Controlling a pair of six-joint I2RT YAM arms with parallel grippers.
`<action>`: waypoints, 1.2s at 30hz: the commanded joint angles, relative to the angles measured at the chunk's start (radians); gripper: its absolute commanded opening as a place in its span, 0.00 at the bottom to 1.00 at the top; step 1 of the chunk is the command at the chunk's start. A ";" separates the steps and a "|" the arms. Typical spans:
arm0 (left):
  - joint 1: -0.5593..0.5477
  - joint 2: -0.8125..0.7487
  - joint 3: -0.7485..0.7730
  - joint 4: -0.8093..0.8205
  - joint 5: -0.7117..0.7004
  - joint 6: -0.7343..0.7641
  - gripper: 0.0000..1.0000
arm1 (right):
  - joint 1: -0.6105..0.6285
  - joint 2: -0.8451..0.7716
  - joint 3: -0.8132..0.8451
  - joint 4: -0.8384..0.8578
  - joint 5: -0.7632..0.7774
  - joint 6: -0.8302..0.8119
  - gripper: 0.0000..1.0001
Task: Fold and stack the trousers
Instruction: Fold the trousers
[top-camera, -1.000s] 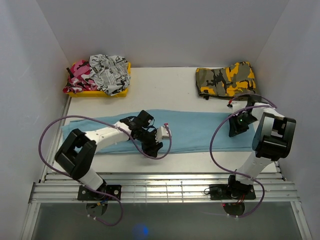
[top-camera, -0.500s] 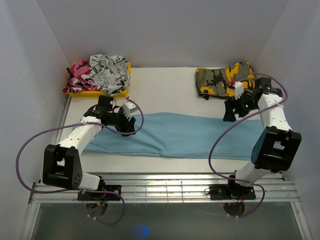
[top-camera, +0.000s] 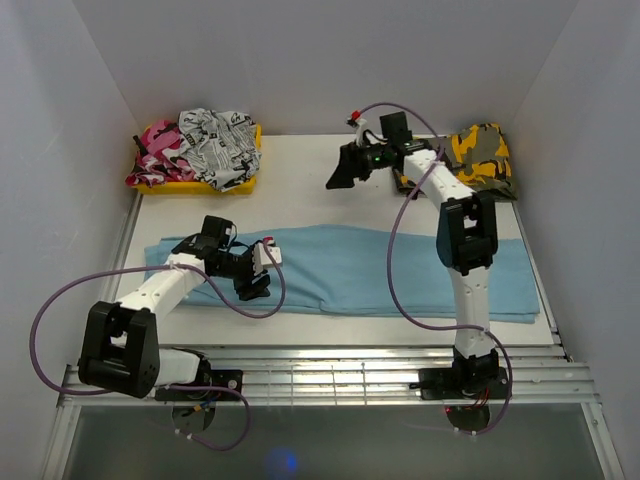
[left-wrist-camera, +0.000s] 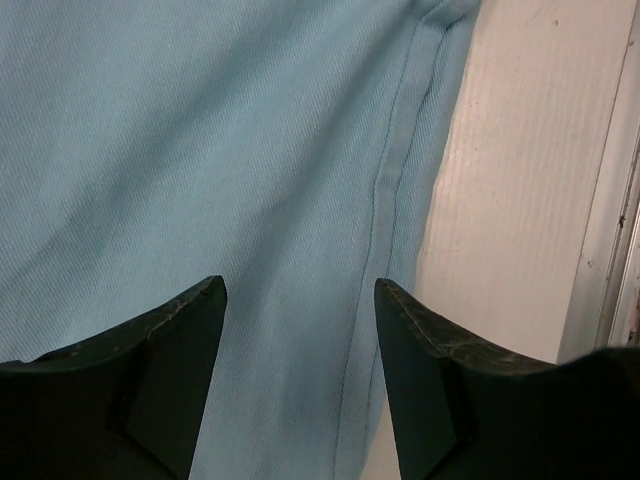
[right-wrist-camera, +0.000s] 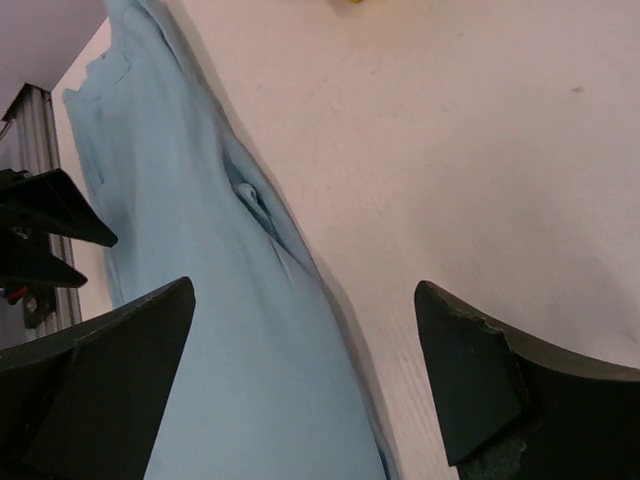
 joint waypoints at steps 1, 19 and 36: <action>-0.016 -0.044 -0.037 0.024 -0.028 0.095 0.71 | 0.096 0.083 0.052 0.093 -0.031 0.167 0.96; -0.021 -0.034 -0.108 0.101 -0.106 0.054 0.70 | 0.239 0.272 -0.045 0.344 -0.313 0.428 0.54; -0.021 -0.048 -0.155 0.143 -0.127 0.054 0.70 | 0.259 0.036 -0.326 0.642 -0.353 0.641 0.54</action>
